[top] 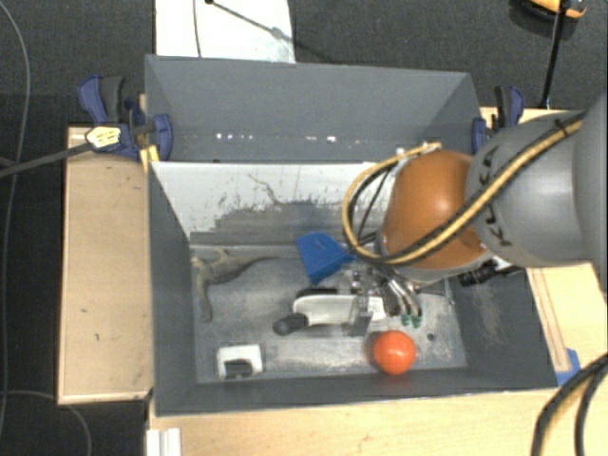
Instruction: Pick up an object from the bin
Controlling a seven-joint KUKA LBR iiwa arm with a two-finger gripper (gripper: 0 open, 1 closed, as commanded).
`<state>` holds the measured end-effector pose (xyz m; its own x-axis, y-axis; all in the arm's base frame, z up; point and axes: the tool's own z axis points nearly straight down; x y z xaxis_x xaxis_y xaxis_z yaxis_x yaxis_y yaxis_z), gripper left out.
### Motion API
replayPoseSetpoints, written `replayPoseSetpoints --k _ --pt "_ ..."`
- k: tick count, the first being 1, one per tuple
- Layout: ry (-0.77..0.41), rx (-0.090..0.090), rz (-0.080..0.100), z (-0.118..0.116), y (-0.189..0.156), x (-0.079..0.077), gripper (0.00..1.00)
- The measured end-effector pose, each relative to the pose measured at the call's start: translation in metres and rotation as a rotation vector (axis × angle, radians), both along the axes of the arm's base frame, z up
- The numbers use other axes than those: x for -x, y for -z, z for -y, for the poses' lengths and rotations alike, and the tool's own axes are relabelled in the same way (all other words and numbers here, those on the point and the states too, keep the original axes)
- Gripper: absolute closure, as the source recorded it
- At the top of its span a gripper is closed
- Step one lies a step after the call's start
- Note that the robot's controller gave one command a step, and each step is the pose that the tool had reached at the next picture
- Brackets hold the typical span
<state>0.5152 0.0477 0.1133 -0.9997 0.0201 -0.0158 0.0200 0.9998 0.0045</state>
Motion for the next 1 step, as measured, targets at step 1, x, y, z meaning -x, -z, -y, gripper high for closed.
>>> replayPoseSetpoints --k 1 --pt "0.0 0.0 0.001 0.0 -0.01 -0.0007 1.0"
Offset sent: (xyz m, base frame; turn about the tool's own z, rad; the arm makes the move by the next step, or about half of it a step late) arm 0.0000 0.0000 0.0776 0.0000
